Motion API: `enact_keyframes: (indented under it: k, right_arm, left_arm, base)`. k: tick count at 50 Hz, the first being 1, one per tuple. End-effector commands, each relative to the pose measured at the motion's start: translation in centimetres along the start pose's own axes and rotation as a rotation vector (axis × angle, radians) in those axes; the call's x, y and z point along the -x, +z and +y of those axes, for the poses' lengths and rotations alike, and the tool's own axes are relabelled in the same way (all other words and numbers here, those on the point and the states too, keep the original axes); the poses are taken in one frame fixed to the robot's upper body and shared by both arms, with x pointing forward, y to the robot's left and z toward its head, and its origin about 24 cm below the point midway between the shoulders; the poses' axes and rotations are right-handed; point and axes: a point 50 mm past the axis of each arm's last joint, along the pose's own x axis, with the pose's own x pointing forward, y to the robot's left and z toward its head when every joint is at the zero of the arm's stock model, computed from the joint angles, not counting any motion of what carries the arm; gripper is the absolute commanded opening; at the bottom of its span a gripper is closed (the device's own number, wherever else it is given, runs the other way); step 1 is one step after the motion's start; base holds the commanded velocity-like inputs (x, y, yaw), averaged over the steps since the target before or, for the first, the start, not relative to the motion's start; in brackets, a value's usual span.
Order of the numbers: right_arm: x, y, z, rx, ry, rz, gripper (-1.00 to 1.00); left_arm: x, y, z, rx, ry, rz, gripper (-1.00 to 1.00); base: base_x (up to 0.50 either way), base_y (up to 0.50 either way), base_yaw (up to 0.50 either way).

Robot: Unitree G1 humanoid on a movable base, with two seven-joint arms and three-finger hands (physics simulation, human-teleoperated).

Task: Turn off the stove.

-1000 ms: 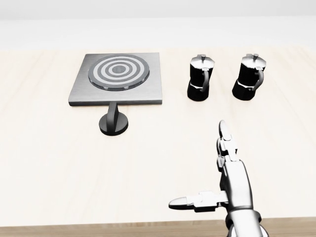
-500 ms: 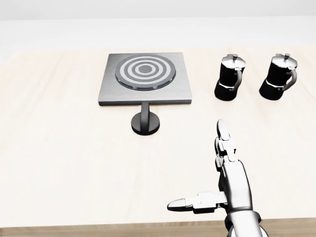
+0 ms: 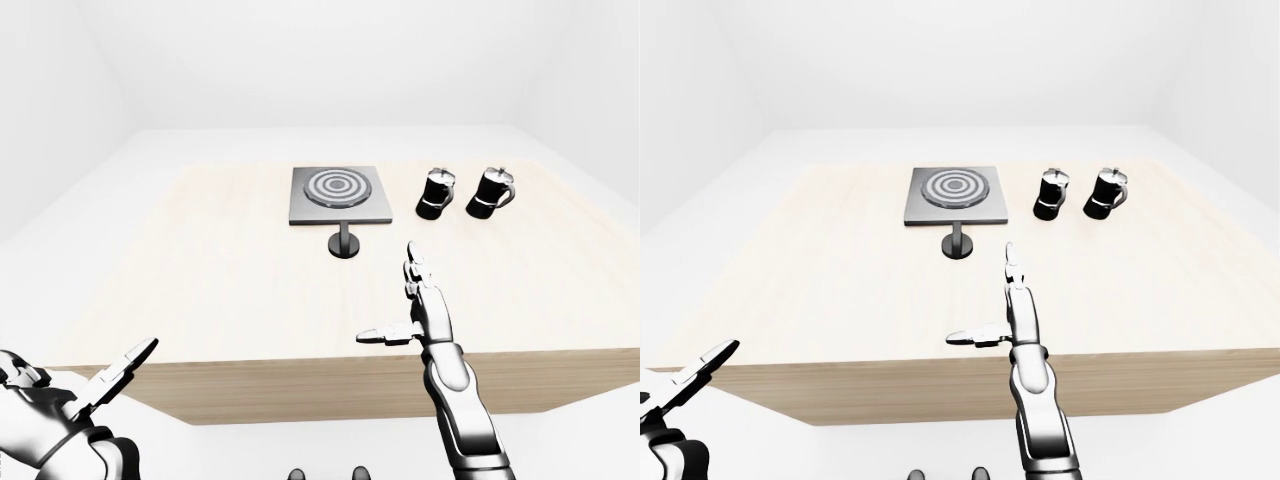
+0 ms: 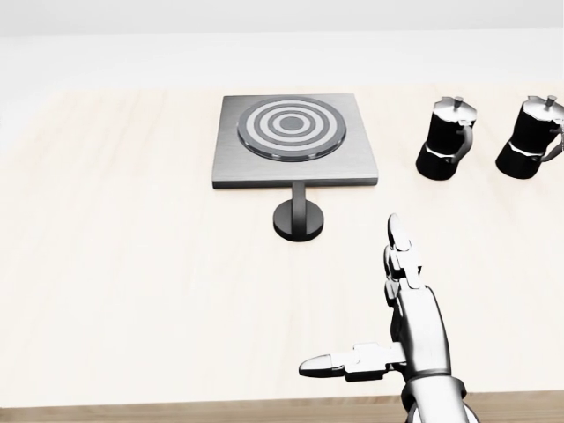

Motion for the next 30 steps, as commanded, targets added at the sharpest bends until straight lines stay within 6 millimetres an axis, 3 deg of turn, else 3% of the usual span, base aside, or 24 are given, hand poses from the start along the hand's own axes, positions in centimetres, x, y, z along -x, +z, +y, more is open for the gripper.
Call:
enact_keyframes:
  k: [1, 30]
  right_arm:
    - [0.02, -0.05, 0.0, 0.001, 0.001, 0.001, 1.0]
    - [-0.04, -0.1, 0.27, 0.0, 0.019, 0.008, 1.0]
  left_arm:
    - [0.07, 0.06, -0.01, -0.004, -0.003, -0.002, 1.0]
    - [0.03, -0.26, -0.14, -0.011, -0.006, 0.008, 1.0]
  base:
    - [0.01, 0.06, 0.0]
    - [0.02, 0.0, 0.0]
